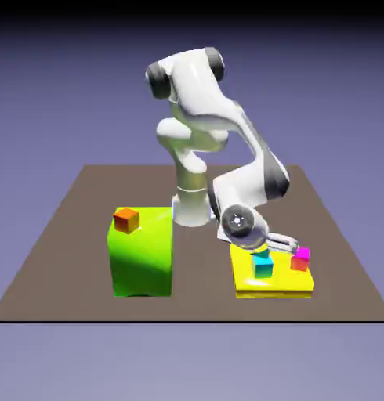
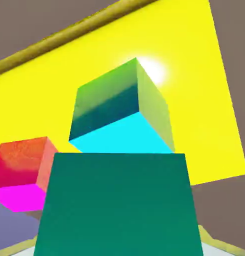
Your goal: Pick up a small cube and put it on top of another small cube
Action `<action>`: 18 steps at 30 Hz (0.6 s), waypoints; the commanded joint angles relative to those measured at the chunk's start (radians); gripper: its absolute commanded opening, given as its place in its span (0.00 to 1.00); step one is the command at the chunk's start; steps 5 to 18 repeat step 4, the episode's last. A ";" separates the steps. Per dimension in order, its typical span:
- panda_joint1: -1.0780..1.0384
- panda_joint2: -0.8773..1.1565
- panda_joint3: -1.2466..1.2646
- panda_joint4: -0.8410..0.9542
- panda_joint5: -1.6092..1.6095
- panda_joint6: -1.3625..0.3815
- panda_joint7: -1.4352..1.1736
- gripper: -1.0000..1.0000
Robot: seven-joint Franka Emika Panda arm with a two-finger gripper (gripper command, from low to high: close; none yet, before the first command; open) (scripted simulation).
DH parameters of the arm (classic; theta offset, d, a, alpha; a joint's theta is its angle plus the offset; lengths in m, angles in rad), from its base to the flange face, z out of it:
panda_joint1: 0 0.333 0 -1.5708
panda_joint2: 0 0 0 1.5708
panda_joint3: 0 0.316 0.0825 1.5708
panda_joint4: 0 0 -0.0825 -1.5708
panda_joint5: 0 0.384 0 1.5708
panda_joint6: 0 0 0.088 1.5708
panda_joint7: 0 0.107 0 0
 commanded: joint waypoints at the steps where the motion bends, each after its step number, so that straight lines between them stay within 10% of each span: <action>1: 0.000 0.000 0.000 0.000 -0.002 -0.001 0.001 1.00; 18: -0.014 -0.014 -0.002 0.071 -0.009 -0.087 0.013 1.00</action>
